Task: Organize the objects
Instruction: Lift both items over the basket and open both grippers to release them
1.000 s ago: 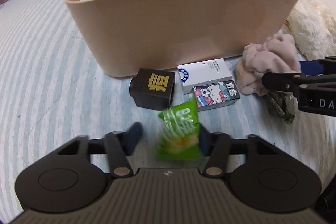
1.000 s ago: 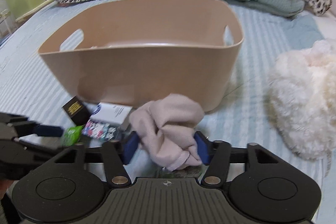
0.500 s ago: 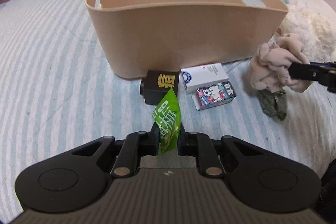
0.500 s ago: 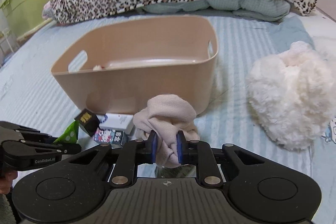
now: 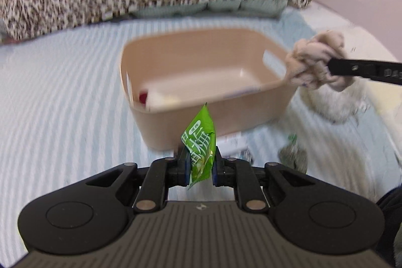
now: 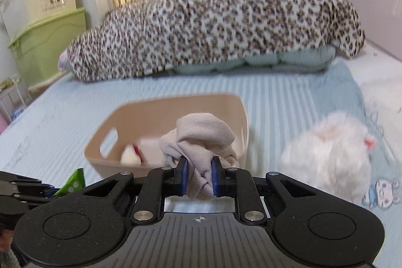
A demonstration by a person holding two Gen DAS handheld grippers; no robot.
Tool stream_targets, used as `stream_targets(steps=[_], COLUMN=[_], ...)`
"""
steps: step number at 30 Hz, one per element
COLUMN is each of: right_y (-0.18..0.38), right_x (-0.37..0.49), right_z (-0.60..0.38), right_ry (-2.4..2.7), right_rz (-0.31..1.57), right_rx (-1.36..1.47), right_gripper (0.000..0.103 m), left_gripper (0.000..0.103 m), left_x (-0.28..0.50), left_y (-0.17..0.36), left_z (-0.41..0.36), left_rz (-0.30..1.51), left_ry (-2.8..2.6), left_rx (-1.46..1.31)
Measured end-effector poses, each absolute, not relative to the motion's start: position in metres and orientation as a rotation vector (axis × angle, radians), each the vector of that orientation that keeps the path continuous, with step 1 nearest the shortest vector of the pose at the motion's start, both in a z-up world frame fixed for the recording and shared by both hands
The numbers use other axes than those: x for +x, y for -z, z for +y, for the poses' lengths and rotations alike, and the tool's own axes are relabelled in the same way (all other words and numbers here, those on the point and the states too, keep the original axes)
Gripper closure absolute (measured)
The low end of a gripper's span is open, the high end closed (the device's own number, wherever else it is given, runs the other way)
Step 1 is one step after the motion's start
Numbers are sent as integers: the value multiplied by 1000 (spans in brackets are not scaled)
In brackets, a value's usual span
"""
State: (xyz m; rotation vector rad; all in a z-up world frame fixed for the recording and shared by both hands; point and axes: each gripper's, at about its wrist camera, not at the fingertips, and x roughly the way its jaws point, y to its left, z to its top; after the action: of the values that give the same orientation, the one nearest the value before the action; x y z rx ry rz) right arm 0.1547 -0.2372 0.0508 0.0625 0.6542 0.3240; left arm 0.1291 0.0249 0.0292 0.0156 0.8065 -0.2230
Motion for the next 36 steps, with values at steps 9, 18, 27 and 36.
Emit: stream_targets(steps=[9, 18, 27, 36], right_y=[-65, -32, 7, 11], right_x=[194, 227, 241, 240], right_z=[-212, -185, -184, -197], right_ry=[-328, -307, -292, -311], right_rz=[570, 607, 688, 733], right_rx=[51, 19, 15, 57], right_gripper=[86, 86, 86, 52], left_gripper=[86, 86, 86, 52], left_x=[179, 243, 258, 246], left_y=[-64, -25, 13, 1], left_z=[14, 0, 4, 15], left_rz=[720, 776, 857, 846], left_ry=[164, 97, 77, 127], left_rx=[58, 87, 88, 106])
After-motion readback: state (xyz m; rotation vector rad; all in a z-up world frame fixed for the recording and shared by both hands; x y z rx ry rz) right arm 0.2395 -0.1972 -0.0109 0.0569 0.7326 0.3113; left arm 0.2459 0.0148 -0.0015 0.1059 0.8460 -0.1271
